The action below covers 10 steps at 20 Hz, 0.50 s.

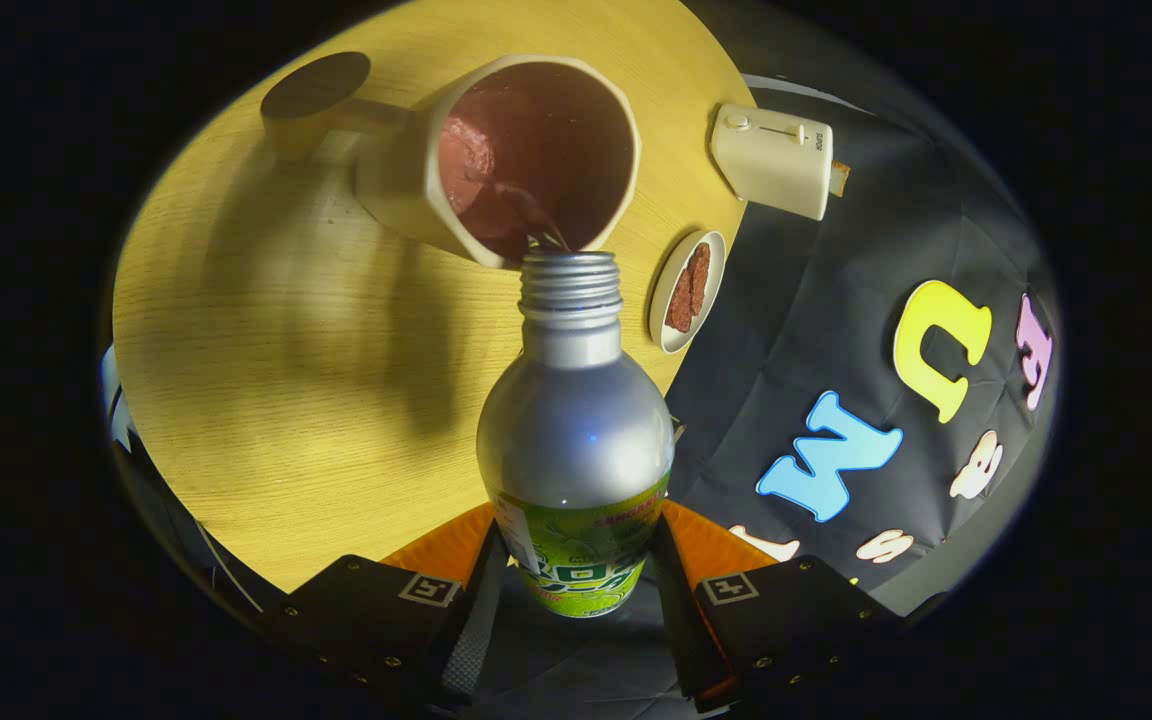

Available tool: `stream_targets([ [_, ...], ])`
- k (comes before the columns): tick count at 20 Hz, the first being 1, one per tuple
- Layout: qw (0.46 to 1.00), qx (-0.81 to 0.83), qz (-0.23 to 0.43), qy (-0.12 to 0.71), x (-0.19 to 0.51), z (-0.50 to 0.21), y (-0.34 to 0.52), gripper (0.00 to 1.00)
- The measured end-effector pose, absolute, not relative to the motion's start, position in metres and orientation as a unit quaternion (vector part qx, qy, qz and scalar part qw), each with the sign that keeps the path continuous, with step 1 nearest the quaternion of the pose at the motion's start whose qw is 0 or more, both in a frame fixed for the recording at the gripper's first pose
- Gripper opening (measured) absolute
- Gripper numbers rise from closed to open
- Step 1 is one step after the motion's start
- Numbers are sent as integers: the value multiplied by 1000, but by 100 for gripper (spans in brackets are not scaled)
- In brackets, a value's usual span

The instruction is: Take the bottle from table, then pour the juice into the cup, finally place the bottle on the coaster

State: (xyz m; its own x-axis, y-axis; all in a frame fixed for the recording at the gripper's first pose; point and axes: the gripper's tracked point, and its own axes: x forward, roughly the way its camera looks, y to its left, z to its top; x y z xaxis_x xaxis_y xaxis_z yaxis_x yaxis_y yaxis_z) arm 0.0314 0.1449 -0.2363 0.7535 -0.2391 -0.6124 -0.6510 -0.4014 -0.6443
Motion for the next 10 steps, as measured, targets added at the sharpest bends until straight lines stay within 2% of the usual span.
stream_targets([
  [10,445,-825,215,275,33,-225,150,73],
])
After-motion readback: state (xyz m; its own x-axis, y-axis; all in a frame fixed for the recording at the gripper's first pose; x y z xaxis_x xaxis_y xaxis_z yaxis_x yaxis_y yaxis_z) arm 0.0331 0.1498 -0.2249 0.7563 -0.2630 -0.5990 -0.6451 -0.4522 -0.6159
